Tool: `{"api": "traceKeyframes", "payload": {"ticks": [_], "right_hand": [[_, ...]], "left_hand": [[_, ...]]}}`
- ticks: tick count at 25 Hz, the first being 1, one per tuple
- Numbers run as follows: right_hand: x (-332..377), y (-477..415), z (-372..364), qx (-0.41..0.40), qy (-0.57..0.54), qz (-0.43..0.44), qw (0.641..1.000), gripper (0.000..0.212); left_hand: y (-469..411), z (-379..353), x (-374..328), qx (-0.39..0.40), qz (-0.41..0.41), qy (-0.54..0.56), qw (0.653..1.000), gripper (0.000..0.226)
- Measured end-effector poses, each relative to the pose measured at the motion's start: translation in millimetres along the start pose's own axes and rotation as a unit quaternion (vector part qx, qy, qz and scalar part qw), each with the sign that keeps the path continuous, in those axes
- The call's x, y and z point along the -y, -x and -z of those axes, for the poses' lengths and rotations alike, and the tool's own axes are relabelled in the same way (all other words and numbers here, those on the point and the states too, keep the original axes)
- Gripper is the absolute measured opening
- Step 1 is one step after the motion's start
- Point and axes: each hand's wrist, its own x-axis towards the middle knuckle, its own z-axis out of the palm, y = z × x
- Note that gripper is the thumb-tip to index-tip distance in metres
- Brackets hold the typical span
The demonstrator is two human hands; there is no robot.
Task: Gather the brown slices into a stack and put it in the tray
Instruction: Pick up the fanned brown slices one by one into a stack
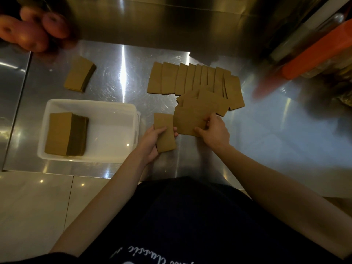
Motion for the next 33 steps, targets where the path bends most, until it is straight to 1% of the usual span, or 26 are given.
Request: {"api": "traceKeyframes", "payload": {"ticks": [2,5,7,10,12,13,16,19,23,26,29,31,33], "right_hand": [[-2,-2,-1,0.004,0.007,-0.012,1.000,0.046],[-3,-3,1,0.010,-0.022,-0.026,0.999,0.043],[-4,-4,4,0.024,-0.082,-0.045,0.995,0.039],[-8,0,8,0.054,-0.225,-0.092,0.968,0.033],[-8,2,10,0.072,-0.275,-0.110,0.952,0.036],[-7,3,11,0.066,-0.286,-0.119,0.948,0.040],[2,0,7,0.018,-0.292,-0.146,0.945,0.053],[12,-1,2,-0.018,-0.267,-0.149,0.952,0.060],[17,-2,-4,-0.060,-0.220,-0.148,0.962,0.057],[16,3,-7,-0.091,-0.226,-0.138,0.960,0.051],[14,4,-7,-0.086,-0.241,-0.154,0.954,0.046],[13,4,-6,-0.071,-0.266,-0.167,0.947,0.046],[11,6,-6,-0.050,-0.291,-0.163,0.941,0.044]], "left_hand": [[-2,1,-2,-0.003,0.001,0.009,1.000,0.020],[-5,3,-1,-0.009,0.004,0.010,1.000,0.033],[-6,4,0,-0.003,0.010,0.018,1.000,0.040],[-6,5,1,0.001,0.014,0.036,0.999,0.044],[-6,5,1,0.004,0.015,0.043,0.999,0.047],[-6,4,2,0.005,0.016,0.040,0.999,0.047],[-5,2,1,-0.004,0.017,0.027,0.999,0.045],[-2,2,1,-0.005,0.016,0.029,0.999,0.043],[0,3,3,-0.008,0.016,0.025,1.000,0.046],[1,3,3,-0.008,0.015,0.030,0.999,0.046],[1,3,3,-0.004,0.012,0.033,0.999,0.047],[1,3,2,-0.002,0.012,0.031,0.999,0.048],[1,3,2,-0.001,0.011,0.029,1.000,0.048]]}}
